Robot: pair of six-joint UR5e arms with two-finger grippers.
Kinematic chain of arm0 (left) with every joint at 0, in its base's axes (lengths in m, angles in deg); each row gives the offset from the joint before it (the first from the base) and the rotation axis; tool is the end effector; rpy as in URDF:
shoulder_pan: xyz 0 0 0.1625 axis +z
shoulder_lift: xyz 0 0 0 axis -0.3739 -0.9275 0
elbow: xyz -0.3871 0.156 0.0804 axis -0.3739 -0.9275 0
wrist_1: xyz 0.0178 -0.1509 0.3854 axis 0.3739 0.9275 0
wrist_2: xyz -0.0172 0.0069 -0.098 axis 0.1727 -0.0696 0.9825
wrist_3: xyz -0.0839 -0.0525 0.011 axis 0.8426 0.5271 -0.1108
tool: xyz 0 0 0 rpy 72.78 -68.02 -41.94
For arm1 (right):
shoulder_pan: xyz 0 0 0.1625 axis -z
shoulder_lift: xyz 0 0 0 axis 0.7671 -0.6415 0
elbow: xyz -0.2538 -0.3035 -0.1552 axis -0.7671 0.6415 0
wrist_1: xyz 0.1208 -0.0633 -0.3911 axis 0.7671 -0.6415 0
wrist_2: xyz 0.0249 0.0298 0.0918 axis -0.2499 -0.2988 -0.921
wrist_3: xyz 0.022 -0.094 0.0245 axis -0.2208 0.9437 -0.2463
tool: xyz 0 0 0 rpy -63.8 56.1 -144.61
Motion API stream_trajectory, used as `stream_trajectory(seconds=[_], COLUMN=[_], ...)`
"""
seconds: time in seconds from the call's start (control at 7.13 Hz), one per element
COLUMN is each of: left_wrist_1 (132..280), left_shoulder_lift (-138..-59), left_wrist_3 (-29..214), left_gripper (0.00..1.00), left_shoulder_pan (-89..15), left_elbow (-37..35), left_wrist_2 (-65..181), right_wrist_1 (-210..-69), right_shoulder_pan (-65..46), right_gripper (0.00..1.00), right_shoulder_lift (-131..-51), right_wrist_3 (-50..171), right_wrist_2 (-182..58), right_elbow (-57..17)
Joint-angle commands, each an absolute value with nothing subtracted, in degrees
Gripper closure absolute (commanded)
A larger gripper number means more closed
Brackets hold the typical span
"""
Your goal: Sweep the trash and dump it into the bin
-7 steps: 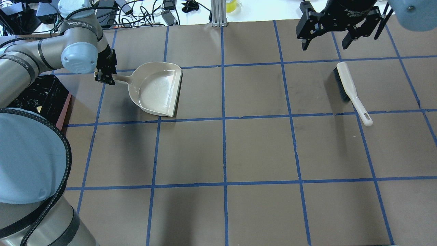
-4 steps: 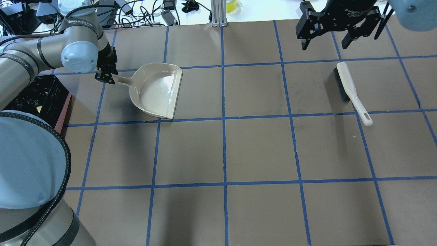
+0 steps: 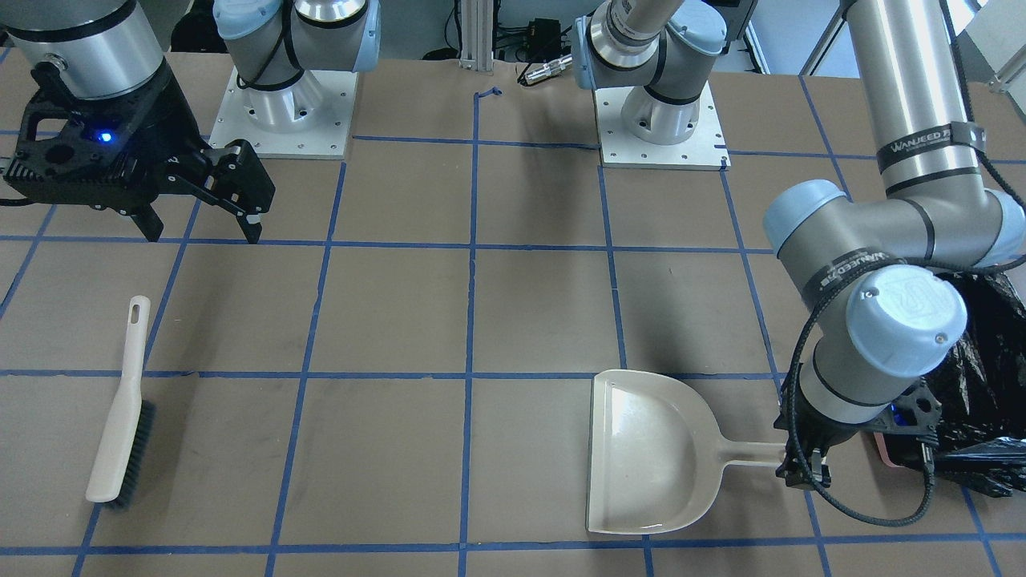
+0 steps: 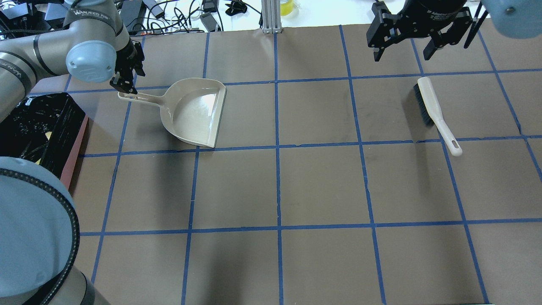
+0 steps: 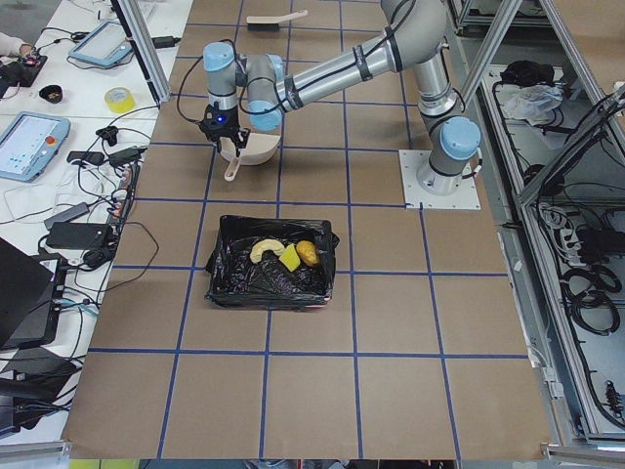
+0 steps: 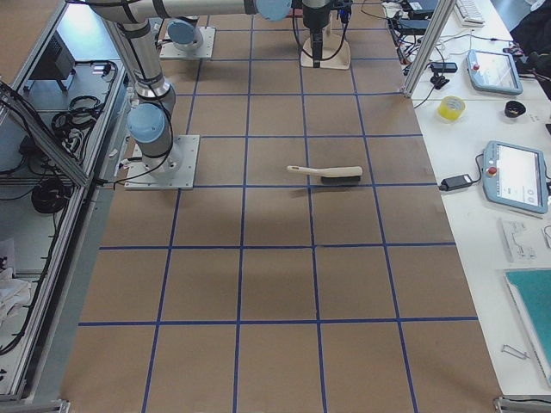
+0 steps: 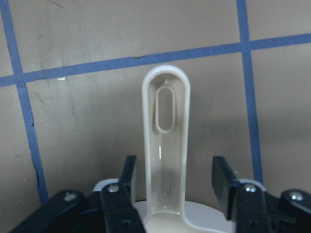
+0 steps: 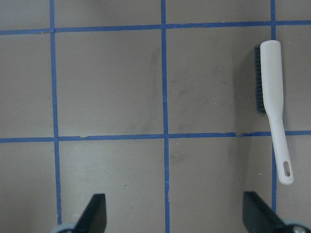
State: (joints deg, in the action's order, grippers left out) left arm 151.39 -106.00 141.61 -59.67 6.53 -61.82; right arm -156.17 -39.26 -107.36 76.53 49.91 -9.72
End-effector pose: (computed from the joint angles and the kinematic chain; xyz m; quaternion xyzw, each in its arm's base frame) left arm -0.0196 -0.6837 0.3233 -0.5918 0.7995 -0.0984 0.0298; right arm 0.1288 -0.5337 0.5225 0.0098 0.9982 -0.0587 0.0076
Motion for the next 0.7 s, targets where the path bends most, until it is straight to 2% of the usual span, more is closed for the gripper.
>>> stream_trajectory(seconds=[0.0,0.14,0.28,0.56], left_wrist_1=[152.1,153.8,152.5,152.2], left_shoulder_lift=[-99.6,-96.9,-95.3,-93.5], left_wrist_3=[121.0,120.0,125.6,118.7], left_gripper=[0.27,0.26,0.01,0.00], left_shoulder_pan=[-59.7,-60.1,-61.9,-63.6], left_elbow=[7.4,6.2,4.4,2.5], left_wrist_2=[-62.3,-62.4,-62.2,-58.8], right_wrist_1=[-156.1,-156.0,-155.9,-156.1], right_shoulder_pan=[-39.3,-39.3,-39.3,-39.3], right_gripper=[0.00,0.00,0.00,0.00], right_shoulder_lift=[-107.3,-107.3,-107.3,-107.4], right_wrist_3=[76.5,76.5,76.5,76.5], right_wrist_2=[49.9,49.9,50.0,49.9], right_elbow=[-9.7,-9.7,-9.8,-9.7])
